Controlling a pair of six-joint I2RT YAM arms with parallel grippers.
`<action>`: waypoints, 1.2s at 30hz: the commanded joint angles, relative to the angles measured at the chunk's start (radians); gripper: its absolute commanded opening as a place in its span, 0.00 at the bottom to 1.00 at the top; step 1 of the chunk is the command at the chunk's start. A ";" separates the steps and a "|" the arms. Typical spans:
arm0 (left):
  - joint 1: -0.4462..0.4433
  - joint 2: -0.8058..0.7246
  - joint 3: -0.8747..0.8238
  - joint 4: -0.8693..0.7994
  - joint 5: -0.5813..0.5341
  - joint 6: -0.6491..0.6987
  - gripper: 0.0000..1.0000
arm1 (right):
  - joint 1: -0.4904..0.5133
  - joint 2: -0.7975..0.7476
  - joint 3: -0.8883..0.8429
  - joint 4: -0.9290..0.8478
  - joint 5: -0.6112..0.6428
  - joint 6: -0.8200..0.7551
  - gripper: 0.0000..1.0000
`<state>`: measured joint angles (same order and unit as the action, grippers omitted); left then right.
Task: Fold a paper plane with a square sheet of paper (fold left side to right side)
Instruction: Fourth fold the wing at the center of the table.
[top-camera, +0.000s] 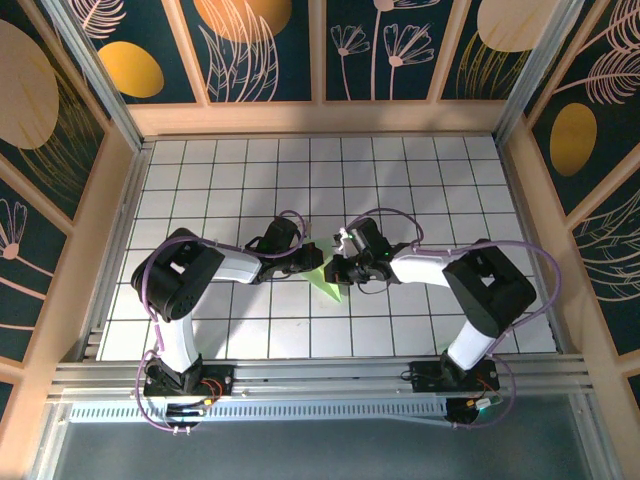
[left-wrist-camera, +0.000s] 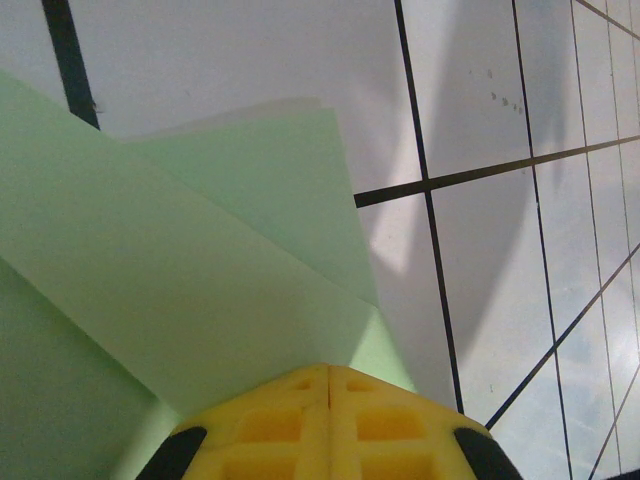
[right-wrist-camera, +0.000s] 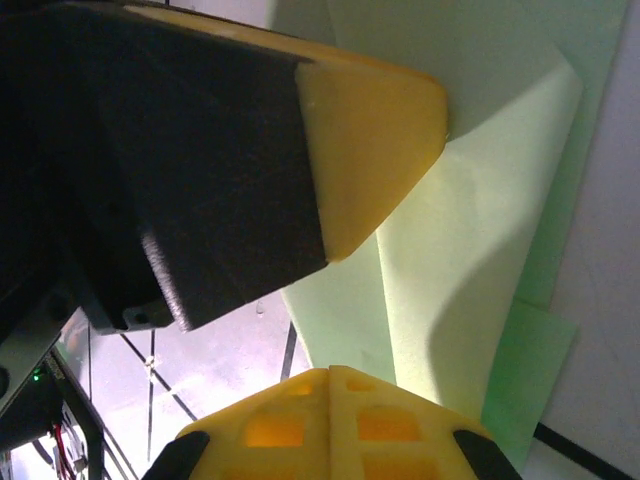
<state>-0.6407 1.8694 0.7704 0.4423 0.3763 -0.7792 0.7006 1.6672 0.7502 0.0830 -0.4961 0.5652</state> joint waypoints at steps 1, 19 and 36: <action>0.008 0.022 -0.026 -0.062 -0.047 0.004 0.00 | 0.011 0.028 0.016 0.028 0.022 0.009 0.00; 0.008 0.023 -0.016 -0.096 -0.072 -0.002 0.00 | 0.025 0.072 0.025 -0.069 0.067 -0.039 0.00; 0.008 0.045 0.007 -0.151 -0.111 -0.014 0.00 | 0.053 -0.014 -0.046 -0.156 0.074 -0.039 0.00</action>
<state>-0.6418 1.8694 0.7853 0.4084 0.3584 -0.7940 0.7399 1.6848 0.7380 0.0223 -0.4339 0.5331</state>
